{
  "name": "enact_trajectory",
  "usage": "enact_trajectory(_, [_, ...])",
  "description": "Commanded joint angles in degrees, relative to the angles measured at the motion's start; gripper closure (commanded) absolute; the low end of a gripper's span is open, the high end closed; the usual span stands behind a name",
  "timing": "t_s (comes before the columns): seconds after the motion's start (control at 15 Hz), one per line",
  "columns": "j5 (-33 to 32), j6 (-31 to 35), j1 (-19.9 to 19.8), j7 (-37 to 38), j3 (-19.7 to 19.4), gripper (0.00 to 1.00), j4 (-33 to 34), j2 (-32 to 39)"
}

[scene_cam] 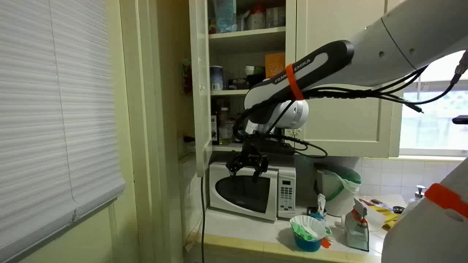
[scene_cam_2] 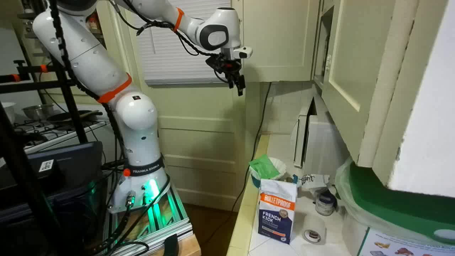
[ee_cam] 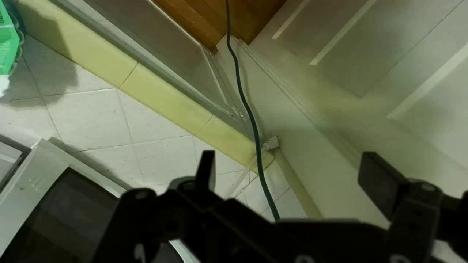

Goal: Open the microwave, then put the blue bowl inside

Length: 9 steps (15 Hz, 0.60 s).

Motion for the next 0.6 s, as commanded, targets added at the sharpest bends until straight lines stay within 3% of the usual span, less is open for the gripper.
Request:
enact_trajectory(0.0, [0.2, -0.2, -0.5, -0.2, 0.4, 0.00, 0.1, 0.0])
enact_trajectory(0.4, [-2.0, -0.2, -3.2, -1.3, -1.3, 0.00, 1.8, 0.0])
enact_trajectory(0.53, [-4.0, -1.3, -4.1, -4.7, -2.6, 0.00, 3.3, 0.7])
